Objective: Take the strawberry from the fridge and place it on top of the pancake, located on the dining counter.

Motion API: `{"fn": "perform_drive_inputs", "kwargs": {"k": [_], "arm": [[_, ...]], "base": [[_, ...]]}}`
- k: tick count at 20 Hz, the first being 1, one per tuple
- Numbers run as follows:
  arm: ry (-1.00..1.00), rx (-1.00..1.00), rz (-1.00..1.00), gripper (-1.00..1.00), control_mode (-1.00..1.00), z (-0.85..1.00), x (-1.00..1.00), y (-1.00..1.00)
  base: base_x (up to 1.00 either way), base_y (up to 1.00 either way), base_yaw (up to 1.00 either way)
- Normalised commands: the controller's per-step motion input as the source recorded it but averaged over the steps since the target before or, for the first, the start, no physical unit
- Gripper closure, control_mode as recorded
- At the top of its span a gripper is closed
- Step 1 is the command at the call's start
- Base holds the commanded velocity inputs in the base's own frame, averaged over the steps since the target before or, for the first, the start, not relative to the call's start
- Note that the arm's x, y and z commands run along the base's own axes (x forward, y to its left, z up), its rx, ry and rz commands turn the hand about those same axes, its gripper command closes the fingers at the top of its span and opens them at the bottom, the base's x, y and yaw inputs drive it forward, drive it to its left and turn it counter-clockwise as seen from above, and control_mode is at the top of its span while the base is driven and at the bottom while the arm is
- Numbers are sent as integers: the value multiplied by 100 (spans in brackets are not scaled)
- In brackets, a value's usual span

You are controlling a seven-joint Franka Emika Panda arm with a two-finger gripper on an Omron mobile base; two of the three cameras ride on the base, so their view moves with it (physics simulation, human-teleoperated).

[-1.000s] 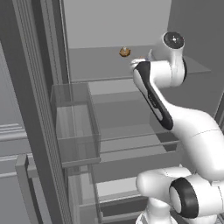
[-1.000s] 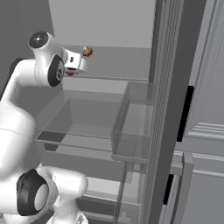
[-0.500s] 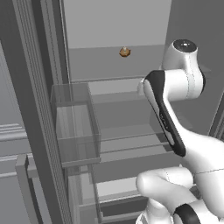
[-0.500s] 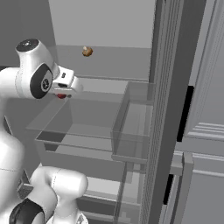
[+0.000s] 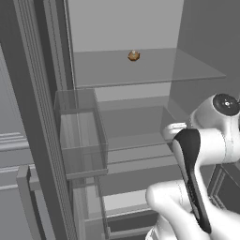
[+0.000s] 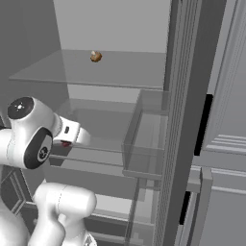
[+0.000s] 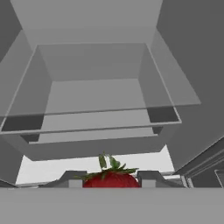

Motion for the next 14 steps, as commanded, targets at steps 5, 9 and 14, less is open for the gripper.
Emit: {"fn": "perform_drive_inputs", "kwargs": {"k": [5, 9, 14], "arm": [[-1, 2, -1, 100, -100, -22, -25, 3], [0, 9, 0, 100, -100, -10, 0, 3], [0, 3, 0, 100, -100, -14, -3, 2]], "base": [[0, 0, 0], [0, 0, 0], [0, 0, 0]]}}
